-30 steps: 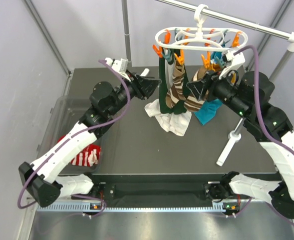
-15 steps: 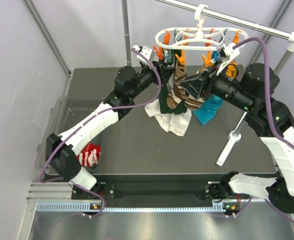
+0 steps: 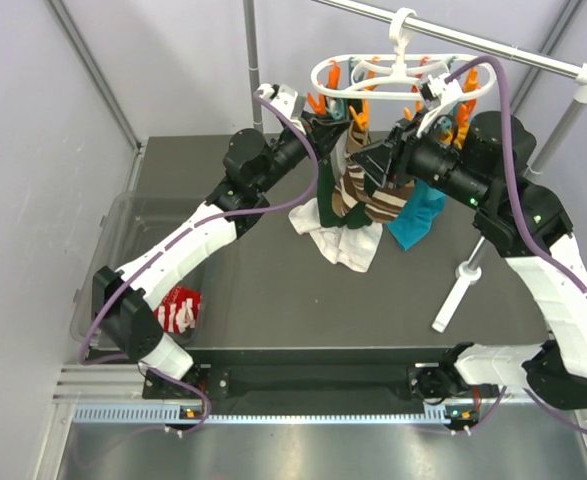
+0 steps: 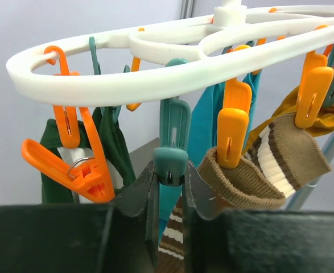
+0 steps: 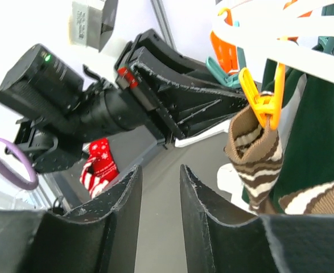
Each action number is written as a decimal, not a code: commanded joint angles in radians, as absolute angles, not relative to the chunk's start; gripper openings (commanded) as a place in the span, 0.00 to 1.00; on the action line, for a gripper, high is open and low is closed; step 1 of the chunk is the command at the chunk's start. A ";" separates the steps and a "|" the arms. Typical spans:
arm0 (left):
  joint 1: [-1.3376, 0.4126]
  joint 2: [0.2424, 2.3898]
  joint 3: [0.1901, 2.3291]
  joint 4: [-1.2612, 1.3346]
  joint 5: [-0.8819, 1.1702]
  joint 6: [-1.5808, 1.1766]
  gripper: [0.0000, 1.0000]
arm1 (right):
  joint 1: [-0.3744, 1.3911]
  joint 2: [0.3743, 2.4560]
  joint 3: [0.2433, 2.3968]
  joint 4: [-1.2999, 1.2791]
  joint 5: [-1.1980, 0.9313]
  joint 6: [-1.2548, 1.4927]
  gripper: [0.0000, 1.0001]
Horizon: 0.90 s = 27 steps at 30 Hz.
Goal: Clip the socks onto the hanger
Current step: Open the clamp at the hanger.
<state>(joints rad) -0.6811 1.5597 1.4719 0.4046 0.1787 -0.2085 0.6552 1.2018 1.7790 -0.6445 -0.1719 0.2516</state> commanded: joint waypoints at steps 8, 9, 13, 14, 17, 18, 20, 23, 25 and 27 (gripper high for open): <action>-0.680 1.483 1.480 0.445 0.242 -0.242 0.00 | 0.750 1.330 1.980 -0.655 0.020 0.268 0.43; -0.678 1.477 1.486 0.431 0.255 -0.250 0.00 | 0.750 1.342 1.993 -0.655 0.024 0.268 0.44; -0.681 1.462 1.503 0.358 0.287 -0.293 0.00 | 0.753 1.397 2.063 -0.675 0.067 0.275 0.47; -0.681 1.456 1.502 0.347 0.291 -0.302 0.00 | 0.753 1.405 2.069 -0.681 0.098 0.275 0.49; -0.680 1.442 1.488 0.327 0.316 -0.333 0.00 | 0.753 1.416 2.072 -0.678 0.132 0.268 0.52; -0.681 1.436 1.486 0.327 0.322 -0.350 0.00 | 0.755 1.417 2.071 -0.680 0.138 0.264 0.52; -0.680 1.427 1.486 0.315 0.342 -0.360 0.00 | 0.752 1.425 2.068 -0.678 0.138 0.264 0.53; -0.681 1.424 1.499 0.285 0.367 -0.377 0.00 | 0.753 1.431 2.063 -0.667 0.140 0.267 0.54; -0.681 1.424 1.503 0.276 0.374 -0.385 0.00 | 0.753 1.433 2.056 -0.658 0.143 0.267 0.54; -0.681 1.417 1.505 0.264 0.383 -0.387 0.00 | 0.753 1.436 2.056 -0.655 0.153 0.261 0.54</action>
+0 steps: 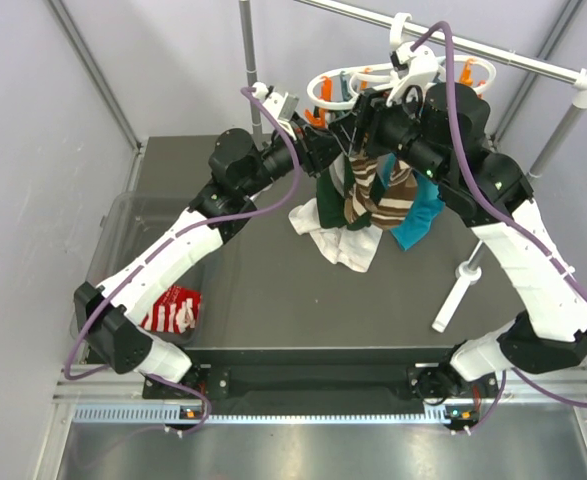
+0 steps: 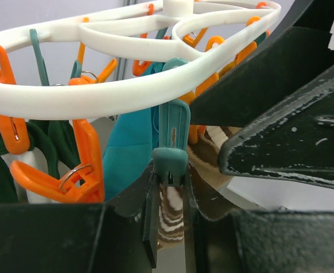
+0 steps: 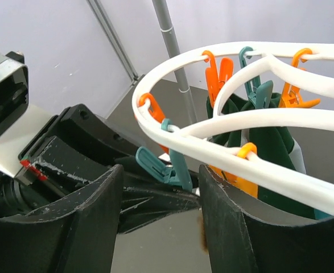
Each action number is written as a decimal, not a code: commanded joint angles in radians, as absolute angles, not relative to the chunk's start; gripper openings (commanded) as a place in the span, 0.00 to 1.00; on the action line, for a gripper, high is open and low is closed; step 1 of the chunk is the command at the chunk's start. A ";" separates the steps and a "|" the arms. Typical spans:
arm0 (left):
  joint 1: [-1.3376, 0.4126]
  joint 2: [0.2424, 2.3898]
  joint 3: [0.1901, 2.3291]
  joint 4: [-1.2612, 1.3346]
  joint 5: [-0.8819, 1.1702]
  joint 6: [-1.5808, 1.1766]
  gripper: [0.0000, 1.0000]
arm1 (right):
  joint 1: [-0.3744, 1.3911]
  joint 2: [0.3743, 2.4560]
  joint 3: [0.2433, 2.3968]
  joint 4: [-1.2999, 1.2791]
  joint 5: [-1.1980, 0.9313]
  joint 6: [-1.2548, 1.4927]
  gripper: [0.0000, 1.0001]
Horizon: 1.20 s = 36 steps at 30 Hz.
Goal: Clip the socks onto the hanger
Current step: Open the clamp at the hanger.
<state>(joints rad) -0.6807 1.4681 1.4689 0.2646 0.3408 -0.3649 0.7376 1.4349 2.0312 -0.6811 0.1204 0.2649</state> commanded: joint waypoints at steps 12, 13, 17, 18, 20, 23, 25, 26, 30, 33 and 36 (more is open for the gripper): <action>-0.681 1.427 1.578 0.143 0.377 -0.362 0.00 | 0.765 1.485 2.091 -0.655 0.124 0.232 0.55; -0.680 1.427 1.583 0.137 0.383 -0.361 0.00 | 0.767 1.494 2.092 -0.657 0.130 0.229 0.56; -0.681 1.427 1.586 0.126 0.384 -0.362 0.00 | 0.770 1.506 2.095 -0.650 0.167 0.210 0.56; -0.683 1.425 1.586 0.127 0.383 -0.361 0.00 | 0.773 1.509 2.095 -0.647 0.172 0.204 0.56; -0.681 1.427 1.586 0.126 0.387 -0.360 0.00 | 0.772 1.517 2.102 -0.646 0.179 0.195 0.55; -0.680 1.425 1.586 0.123 0.388 -0.359 0.00 | 0.772 1.534 2.120 -0.653 0.181 0.184 0.53; -0.681 1.425 1.586 0.121 0.388 -0.354 0.00 | 0.772 1.540 2.120 -0.650 0.173 0.176 0.49; -0.683 1.425 1.585 0.118 0.388 -0.353 0.00 | 0.772 1.542 2.120 -0.649 0.167 0.176 0.47; -0.681 1.422 1.586 0.112 0.374 -0.342 0.00 | 0.772 1.546 2.117 -0.647 0.147 0.183 0.34; -0.681 1.422 1.586 0.107 0.356 -0.344 0.03 | 0.772 1.543 2.114 -0.647 0.153 0.184 0.17; -0.681 1.408 1.575 0.107 0.321 -0.345 0.28 | 0.770 1.525 2.094 -0.634 0.172 0.180 0.00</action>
